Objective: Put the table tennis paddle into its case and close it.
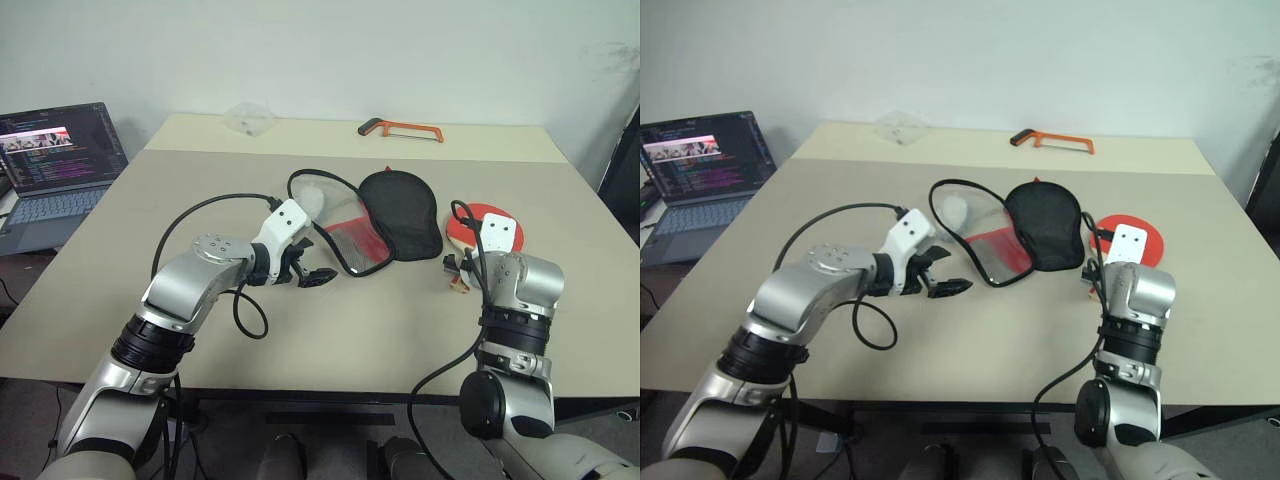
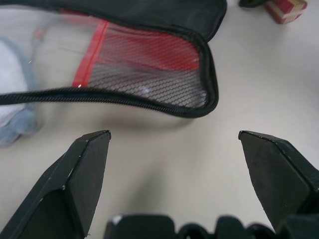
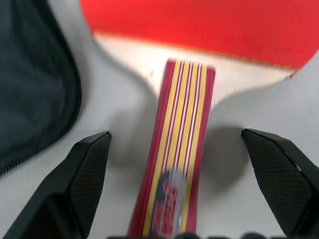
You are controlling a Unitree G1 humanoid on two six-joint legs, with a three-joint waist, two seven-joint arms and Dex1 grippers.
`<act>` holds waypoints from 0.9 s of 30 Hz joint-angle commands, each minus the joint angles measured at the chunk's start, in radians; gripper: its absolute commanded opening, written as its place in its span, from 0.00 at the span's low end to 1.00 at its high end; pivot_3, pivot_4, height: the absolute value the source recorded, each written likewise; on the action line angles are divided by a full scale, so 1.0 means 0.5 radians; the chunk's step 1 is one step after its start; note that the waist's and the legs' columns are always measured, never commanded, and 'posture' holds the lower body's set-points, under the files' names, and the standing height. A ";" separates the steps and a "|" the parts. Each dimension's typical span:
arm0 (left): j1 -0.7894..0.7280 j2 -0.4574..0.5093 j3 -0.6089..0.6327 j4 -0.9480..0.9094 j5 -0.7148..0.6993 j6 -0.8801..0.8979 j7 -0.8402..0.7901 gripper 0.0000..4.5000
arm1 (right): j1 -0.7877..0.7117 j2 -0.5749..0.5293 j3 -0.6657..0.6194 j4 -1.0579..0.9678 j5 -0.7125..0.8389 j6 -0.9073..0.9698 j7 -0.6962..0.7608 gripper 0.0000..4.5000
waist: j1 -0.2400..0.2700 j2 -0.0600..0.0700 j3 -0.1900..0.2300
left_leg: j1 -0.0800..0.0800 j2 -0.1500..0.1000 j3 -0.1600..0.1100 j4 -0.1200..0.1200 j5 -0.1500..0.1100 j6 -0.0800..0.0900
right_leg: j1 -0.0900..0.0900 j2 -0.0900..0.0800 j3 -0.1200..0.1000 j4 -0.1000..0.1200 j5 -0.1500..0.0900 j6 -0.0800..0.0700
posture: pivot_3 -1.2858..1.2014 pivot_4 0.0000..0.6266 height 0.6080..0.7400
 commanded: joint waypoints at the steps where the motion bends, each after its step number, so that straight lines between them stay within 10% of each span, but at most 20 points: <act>1: -0.070 -0.012 0.052 -0.015 0.037 -0.018 0.001 1.00 | -0.056 -0.069 -0.010 0.194 -0.012 -0.228 -0.062 0.73 | -0.009 0.000 0.000 | 0.001 0.000 0.000 0.000 0.001 0.001 | 0.000 0.000 0.000 0.000 0.000 0.000 | 0.52 0.24 1.00; 8: -0.069 -0.026 0.075 -0.017 0.063 -0.011 0.003 1.00 | -0.048 -0.127 0.041 0.171 -0.005 -0.269 -0.090 0.24 | -0.006 0.000 0.000 | 0.001 -0.001 -0.001 0.000 0.004 0.005 | 0.002 -0.001 0.000 0.000 0.003 0.001 | 0.52 0.24 1.00; 18: -0.099 -0.043 0.072 0.031 0.104 -0.023 0.000 1.00 | -0.339 -0.261 0.348 -0.047 -0.016 -0.241 0.052 0.24 | -0.025 0.003 0.002 | -0.008 -0.001 0.003 -0.005 0.004 0.005 | -0.013 -0.001 0.002 0.002 0.002 0.000 | 0.52 0.24 1.00; 27: -0.079 -0.059 0.088 -0.008 0.124 0.014 0.014 1.00 | -0.630 -0.109 0.693 0.607 0.050 -0.718 0.476 0.24 | -0.076 0.003 0.002 | -0.009 0.002 0.005 -0.015 0.004 0.005 | -0.019 0.003 0.004 0.003 0.002 -0.003 | 0.52 0.24 1.00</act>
